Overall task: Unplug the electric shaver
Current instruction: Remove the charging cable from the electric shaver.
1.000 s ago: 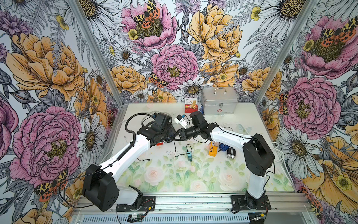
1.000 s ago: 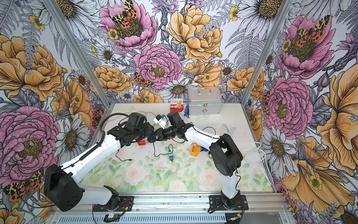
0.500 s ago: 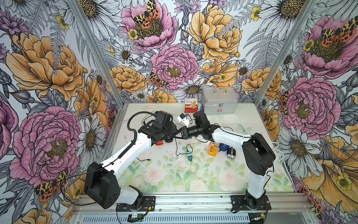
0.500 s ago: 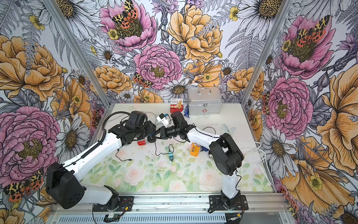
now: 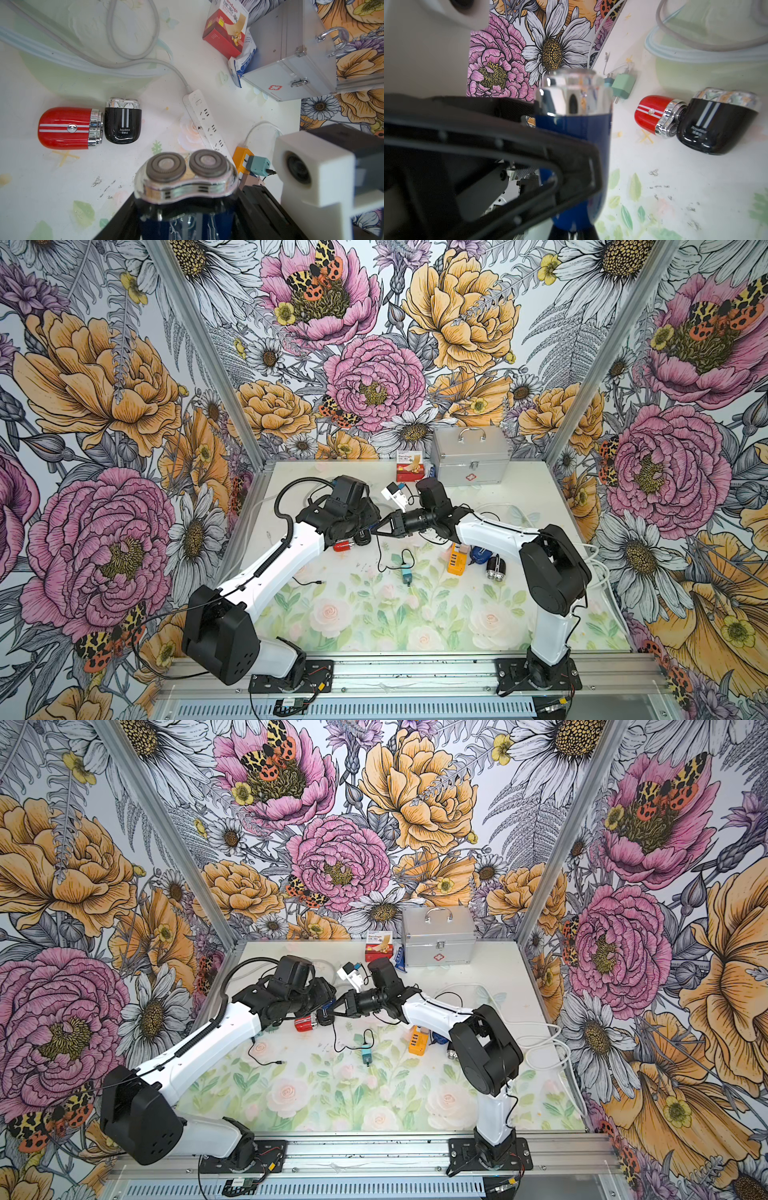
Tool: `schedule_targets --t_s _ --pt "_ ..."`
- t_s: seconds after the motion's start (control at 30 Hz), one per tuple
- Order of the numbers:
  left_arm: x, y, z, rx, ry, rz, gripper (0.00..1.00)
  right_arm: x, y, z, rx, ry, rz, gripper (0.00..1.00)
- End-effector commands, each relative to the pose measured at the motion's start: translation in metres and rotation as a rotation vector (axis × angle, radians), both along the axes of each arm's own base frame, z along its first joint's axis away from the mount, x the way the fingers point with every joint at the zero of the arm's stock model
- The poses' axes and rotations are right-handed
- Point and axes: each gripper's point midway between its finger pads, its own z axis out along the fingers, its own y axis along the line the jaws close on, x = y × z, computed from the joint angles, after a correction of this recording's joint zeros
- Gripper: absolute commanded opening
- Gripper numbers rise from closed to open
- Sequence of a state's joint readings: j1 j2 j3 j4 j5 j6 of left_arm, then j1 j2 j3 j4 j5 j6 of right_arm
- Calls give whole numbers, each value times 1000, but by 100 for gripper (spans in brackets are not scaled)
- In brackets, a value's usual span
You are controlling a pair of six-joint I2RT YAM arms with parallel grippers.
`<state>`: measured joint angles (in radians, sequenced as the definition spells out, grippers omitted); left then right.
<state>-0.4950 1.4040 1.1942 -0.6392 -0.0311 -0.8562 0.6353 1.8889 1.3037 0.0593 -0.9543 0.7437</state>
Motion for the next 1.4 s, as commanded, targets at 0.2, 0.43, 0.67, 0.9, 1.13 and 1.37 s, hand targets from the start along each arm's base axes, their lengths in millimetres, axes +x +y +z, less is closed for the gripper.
schedule_targets --t_s 0.2,0.43,0.67,0.9,1.13,1.37 --pt "23 16 19 -29 -55 -4 37 -7 -4 -4 13 -13 35 2" --pt "30 17 14 -24 -42 -13 36 -9 -7 -9 -28 -9 39 1" --pt "39 27 16 -22 -47 67 35 -4 -8 -9 -48 -28 -3 1" --pt "44 32 14 -26 -37 68 35 -4 -9 -8 -44 -24 3 1" --pt "47 35 5 -30 -11 90 34 -5 -9 -10 -44 -14 12 2" --pt "55 36 0 -60 16 136 33 4 -10 -4 -59 -76 -43 2"
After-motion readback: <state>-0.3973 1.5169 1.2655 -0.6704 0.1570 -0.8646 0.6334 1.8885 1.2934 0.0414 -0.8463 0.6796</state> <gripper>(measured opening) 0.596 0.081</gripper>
